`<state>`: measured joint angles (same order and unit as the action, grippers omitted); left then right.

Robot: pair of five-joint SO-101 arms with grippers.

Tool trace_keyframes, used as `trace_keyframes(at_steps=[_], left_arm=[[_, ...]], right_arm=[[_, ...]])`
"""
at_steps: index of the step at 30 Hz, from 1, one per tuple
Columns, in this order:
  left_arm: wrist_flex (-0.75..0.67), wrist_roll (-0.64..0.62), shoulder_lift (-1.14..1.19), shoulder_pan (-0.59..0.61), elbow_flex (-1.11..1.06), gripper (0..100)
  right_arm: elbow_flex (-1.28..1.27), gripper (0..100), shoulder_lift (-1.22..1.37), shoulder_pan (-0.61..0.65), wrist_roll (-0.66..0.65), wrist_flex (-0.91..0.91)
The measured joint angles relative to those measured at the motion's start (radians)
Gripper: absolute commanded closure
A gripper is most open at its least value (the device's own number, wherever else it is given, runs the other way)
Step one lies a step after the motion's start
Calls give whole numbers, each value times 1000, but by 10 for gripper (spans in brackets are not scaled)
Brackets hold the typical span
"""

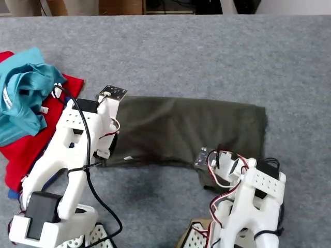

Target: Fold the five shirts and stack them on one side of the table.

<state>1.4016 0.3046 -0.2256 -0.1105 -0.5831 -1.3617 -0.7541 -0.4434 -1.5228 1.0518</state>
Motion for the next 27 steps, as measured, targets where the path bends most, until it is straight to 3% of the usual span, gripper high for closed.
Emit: trace_keyframes(at_steps=[7,11,27], left_arm=[[0,0,0,0,0,981],[0,0,0,0,0,981],[0,-11,0,0,0,981]], right_arm=[[275,997,14,-2,46,293],[491,997,83,63,61,388],[1162,996,720,241,184,400]])
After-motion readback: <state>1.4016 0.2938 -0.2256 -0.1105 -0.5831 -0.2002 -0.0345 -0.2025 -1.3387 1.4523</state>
